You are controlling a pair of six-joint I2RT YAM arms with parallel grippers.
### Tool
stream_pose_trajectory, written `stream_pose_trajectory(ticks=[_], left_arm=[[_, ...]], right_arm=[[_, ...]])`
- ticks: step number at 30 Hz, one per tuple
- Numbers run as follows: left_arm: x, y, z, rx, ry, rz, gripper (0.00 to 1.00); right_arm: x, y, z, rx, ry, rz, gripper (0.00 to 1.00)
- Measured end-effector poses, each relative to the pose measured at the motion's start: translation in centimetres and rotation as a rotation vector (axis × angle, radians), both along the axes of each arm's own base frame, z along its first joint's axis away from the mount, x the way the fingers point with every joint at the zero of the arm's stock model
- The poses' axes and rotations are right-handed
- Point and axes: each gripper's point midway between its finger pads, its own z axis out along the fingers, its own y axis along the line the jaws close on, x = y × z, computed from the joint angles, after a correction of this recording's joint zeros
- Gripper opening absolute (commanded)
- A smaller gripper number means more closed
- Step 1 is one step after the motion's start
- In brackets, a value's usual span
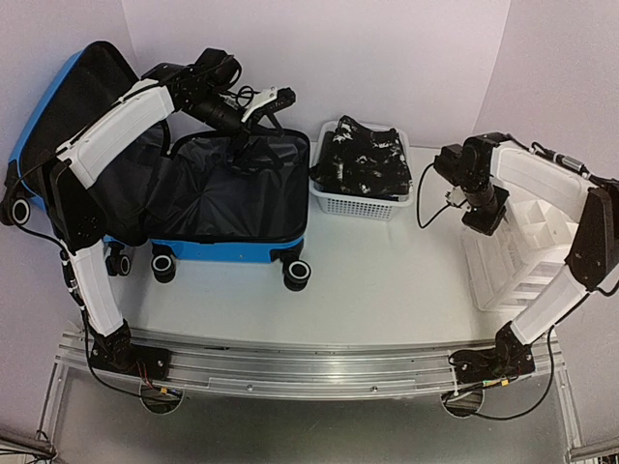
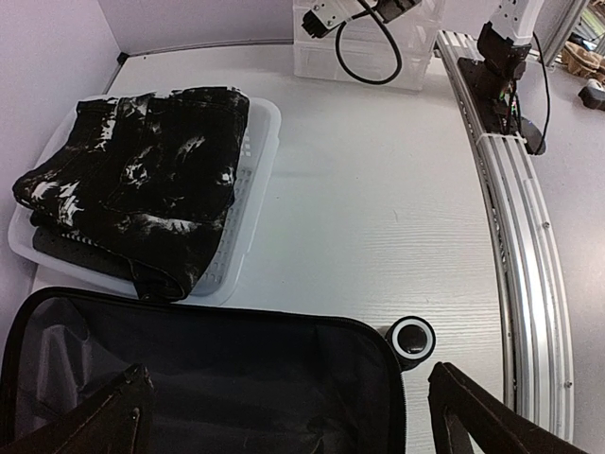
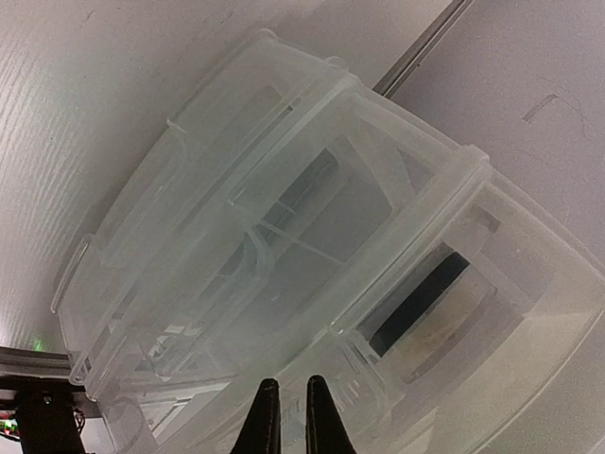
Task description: Open, take out, and arrange the luggage
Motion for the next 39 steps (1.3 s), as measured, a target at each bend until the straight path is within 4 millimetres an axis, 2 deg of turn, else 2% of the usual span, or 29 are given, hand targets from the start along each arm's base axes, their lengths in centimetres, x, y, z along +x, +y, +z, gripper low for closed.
stream_pose_trajectory(ticks=[6,8,11,13,16,20,22,24,27,29,32,33,36,38,39], left_arm=[[0.0,0.0,0.0,0.0,0.0,0.0,1.0],[0.0,0.0,0.0,0.0,0.0,0.0,1.0],[0.0,0.0,0.0,0.0,0.001,0.001,1.0],[0.0,0.0,0.0,-0.001,0.004,0.004,1.0],[0.4,0.2,0.2,-0.008,0.023,0.032,1.0],[2.8,1.6,1.3,-0.053,0.063,0.155,1.0],[5.1,3.9,2.3,-0.095,0.081,0.277,1.0],[7.5,7.1,3.1,-0.135,0.096,0.428,1.0],[10.2,13.5,3.8,-0.178,0.098,0.694,1.0],[10.5,17.5,3.6,-0.187,0.074,0.851,1.0],[9.0,21.1,4.0,-0.222,0.034,1.003,1.0],[7.8,22.1,3.9,-0.233,0.02,1.042,1.0],[4.4,24.3,3.7,-0.272,-0.024,1.123,1.0],[2.4,25.2,3.3,-0.301,-0.044,1.155,1.0],[1.8,25.5,3.0,-0.315,-0.041,1.166,1.0]], right_arm=[[0.2,0.2,0.3,0.016,-0.004,0.005,0.08],[0.6,0.5,0.7,0.03,-0.016,0.008,0.15],[1.4,1.6,1.6,0.059,-0.044,0.027,0.33],[2.1,3.0,2.4,0.1,-0.072,0.044,0.41],[3.4,6.2,4.1,0.232,-0.122,0.063,0.51],[5.1,10.5,6.9,0.481,-0.24,0.068,0.65],[6.0,12.3,8.1,0.605,-0.318,0.062,0.67],[7.0,14.0,9.2,0.735,-0.397,0.052,0.68],[8.8,15.7,10.2,0.897,-0.498,0.014,0.68],[10.6,16.2,10.0,0.998,-0.57,-0.035,0.68],[12.8,15.5,8.3,1.113,-0.666,-0.123,0.68],[13.0,15.0,7.2,1.152,-0.693,-0.149,0.67],[12.4,13.7,4.1,1.228,-0.715,-0.21,0.66],[12.0,14.2,3.8,1.286,-0.716,-0.193,0.66],[11.6,14.6,4.3,1.321,-0.728,-0.168,0.66]])
